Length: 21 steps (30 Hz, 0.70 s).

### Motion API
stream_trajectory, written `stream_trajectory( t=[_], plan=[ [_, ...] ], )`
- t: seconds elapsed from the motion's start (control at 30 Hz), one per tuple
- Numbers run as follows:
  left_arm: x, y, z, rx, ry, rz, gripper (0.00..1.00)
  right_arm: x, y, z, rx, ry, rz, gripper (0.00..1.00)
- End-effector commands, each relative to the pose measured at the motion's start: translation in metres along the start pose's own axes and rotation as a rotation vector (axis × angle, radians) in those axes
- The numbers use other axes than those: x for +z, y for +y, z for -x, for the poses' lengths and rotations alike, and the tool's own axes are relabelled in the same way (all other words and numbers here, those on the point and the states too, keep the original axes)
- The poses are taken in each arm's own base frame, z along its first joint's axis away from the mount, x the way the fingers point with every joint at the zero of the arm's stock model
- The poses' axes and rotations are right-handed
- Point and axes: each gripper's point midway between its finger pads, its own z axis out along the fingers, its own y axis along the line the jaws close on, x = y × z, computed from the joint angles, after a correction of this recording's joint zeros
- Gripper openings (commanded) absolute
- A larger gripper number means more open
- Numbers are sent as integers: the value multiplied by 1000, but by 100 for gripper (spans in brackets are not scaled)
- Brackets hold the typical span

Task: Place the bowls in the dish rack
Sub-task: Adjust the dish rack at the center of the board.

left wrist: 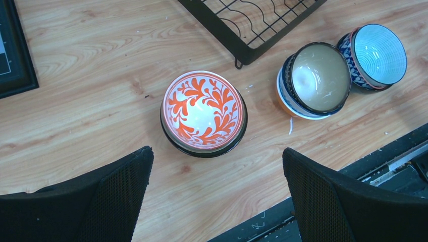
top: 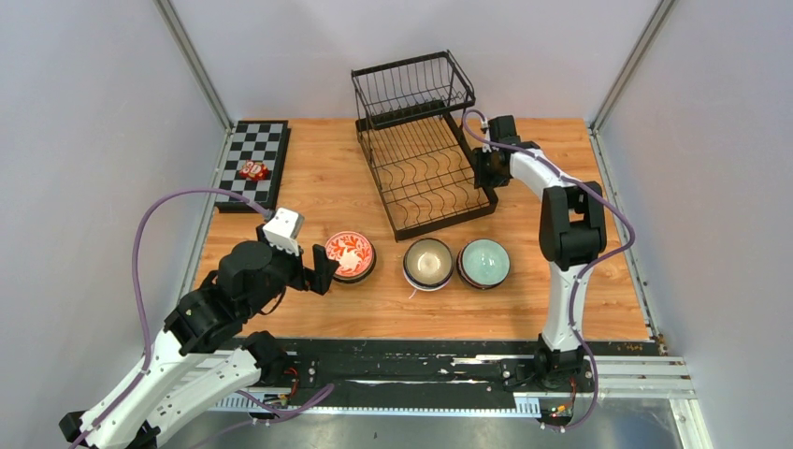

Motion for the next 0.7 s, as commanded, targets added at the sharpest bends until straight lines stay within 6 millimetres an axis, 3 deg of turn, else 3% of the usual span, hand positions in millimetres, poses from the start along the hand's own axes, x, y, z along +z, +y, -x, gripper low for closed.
stream_trajectory(
  t=[0.0,0.23,0.67],
  plan=[
    [2,0,-1,6,4,2,100,4,-8,2,37,13,-7,39],
    [3,0,-2,6,6,4,100,0,-8,-4,59,21,-14,3],
    [2,1,-2,3,5,9,100,-19,-10,-32,216,-70,-41,3]
  ],
)
